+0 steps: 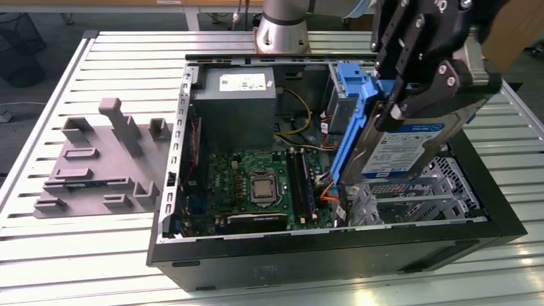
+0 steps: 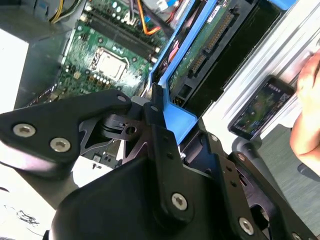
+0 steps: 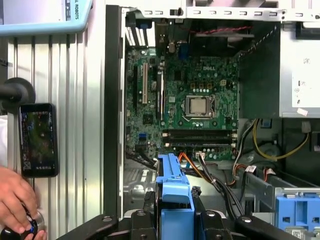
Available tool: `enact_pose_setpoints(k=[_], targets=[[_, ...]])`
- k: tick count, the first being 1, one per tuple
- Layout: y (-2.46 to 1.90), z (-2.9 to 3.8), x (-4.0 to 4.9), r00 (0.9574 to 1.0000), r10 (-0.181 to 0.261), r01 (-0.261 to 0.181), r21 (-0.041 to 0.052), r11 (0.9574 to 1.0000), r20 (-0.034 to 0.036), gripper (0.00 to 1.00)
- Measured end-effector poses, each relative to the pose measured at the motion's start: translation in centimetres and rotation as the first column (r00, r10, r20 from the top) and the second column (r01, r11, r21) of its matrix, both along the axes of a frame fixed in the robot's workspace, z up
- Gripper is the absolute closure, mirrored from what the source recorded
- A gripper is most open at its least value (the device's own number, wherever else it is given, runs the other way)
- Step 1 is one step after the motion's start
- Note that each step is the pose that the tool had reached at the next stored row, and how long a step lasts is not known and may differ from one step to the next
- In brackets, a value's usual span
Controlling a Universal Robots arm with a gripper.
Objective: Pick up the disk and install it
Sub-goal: 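Insert the disk into the insertion slot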
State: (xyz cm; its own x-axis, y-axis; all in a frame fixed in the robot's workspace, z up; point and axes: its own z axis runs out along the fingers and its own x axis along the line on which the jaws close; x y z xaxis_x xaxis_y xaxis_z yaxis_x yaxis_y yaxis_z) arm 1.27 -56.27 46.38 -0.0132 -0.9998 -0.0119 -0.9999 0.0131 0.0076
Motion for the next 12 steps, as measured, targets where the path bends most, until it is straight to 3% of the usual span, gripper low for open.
enact_pose_setpoints(k=[4, 12], targets=[[-0.16, -0.12, 1.26, 1.0000, 0.000, 0.000, -0.0001, 1.0000, 0.0000, 0.64], [-0.93, -0.24, 2.19, 1.0000, 0.000, 0.000, -0.0006, 1.0000, 0.0000, 0.64]])
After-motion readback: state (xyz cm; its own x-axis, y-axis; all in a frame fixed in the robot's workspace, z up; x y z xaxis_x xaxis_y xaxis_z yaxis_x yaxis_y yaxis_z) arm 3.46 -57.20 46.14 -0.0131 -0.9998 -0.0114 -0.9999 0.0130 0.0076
